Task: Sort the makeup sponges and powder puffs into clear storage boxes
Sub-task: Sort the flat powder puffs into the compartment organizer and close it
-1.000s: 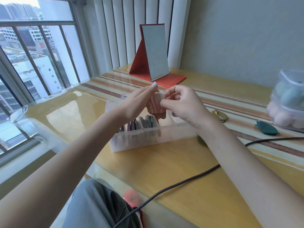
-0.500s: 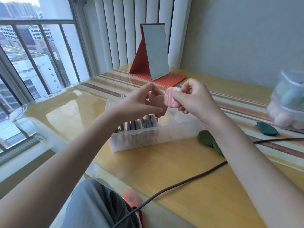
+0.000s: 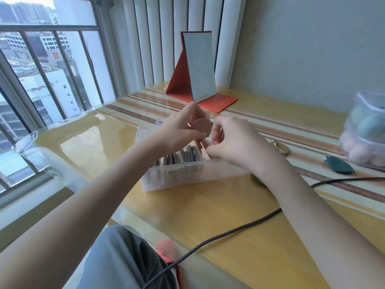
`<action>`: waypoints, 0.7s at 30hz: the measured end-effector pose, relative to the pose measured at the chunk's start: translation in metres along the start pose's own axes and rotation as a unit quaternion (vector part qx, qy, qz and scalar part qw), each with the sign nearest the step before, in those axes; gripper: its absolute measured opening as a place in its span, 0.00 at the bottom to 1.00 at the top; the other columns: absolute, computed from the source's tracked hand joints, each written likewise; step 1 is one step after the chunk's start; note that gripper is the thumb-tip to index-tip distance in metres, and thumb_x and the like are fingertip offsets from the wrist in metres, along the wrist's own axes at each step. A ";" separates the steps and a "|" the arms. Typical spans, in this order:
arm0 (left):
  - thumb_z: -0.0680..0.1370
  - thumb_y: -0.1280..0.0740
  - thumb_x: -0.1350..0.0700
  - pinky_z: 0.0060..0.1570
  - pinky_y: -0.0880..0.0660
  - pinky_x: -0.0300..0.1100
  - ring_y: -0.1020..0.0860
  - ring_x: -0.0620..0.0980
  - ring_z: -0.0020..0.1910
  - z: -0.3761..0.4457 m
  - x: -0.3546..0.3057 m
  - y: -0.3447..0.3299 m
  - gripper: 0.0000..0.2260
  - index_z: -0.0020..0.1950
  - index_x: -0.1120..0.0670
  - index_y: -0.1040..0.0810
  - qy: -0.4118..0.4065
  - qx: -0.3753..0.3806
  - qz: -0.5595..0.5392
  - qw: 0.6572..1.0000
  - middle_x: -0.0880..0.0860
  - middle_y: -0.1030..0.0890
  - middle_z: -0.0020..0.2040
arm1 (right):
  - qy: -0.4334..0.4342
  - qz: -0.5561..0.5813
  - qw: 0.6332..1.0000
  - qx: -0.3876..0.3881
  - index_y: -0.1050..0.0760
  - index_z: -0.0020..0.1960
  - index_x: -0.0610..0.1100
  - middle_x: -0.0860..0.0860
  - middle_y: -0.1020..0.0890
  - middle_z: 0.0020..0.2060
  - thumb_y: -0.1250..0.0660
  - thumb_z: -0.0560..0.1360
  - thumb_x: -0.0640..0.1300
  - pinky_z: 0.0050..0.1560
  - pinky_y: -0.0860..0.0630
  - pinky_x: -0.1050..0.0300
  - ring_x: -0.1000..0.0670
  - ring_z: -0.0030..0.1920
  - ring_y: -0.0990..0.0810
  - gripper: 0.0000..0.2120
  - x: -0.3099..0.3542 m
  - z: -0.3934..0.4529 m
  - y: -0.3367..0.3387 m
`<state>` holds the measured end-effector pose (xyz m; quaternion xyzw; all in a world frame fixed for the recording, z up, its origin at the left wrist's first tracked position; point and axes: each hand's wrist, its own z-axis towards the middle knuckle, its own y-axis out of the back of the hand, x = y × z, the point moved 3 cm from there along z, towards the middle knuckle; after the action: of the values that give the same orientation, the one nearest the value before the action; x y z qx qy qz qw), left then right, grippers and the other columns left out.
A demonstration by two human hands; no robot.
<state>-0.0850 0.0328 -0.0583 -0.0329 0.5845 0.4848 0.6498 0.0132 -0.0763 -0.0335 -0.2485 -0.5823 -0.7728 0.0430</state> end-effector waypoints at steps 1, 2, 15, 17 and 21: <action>0.71 0.32 0.68 0.52 0.23 0.55 0.22 0.54 0.48 0.000 -0.002 0.000 0.15 0.53 0.54 0.29 -0.008 -0.002 0.012 1.000 0.47 0.23 0.46 | 0.001 -0.019 1.000 -0.016 0.30 0.37 0.51 0.53 0.22 0.38 0.29 0.70 0.45 0.31 0.34 0.59 0.52 0.39 0.25 0.10 0.002 -0.001 -0.003; 0.71 0.33 0.68 0.51 0.23 0.52 0.23 0.52 0.49 -0.001 -0.004 -0.001 0.15 0.54 0.55 0.29 -0.020 -0.007 0.019 1.000 0.46 0.24 0.46 | 0.004 -0.033 0.999 -0.029 0.31 0.38 0.51 0.53 0.22 0.39 0.29 0.70 0.46 0.30 0.36 0.60 0.51 0.40 0.25 0.10 0.004 -0.001 -0.006; 0.73 0.37 0.71 0.41 0.21 0.40 0.21 0.42 0.41 -0.001 -0.004 -0.003 0.15 0.56 0.57 0.31 -0.066 -0.009 -0.005 0.998 0.44 0.24 0.49 | 0.034 0.062 0.981 0.180 0.19 0.46 0.50 0.54 0.15 0.40 0.34 0.78 0.46 0.39 0.24 0.59 0.55 0.41 0.20 0.06 -0.009 0.009 -0.003; 0.74 0.37 0.69 0.45 0.21 0.50 0.20 0.49 0.42 0.000 -0.001 -0.004 0.14 0.57 0.56 0.32 -0.052 0.018 0.018 0.998 0.49 0.22 0.49 | 0.029 0.105 0.983 0.149 0.18 0.46 0.51 0.56 0.16 0.37 0.34 0.78 0.46 0.31 0.29 0.66 0.58 0.35 0.22 0.07 -0.015 0.011 0.005; 0.75 0.38 0.68 0.47 0.23 0.59 0.22 0.57 0.45 -0.001 -0.003 -0.006 0.13 0.57 0.58 0.32 -0.057 0.046 0.041 0.996 0.53 0.22 0.48 | -0.015 0.172 0.984 -0.042 0.24 0.52 0.48 0.52 0.21 0.41 0.32 0.76 0.51 0.34 0.28 0.58 0.52 0.40 0.22 0.08 -0.028 0.018 0.012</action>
<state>-0.0810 0.0274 -0.0594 0.0489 0.5686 0.4852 0.6625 0.0481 -0.0695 -0.0317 -0.3580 -0.4984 -0.7739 0.1567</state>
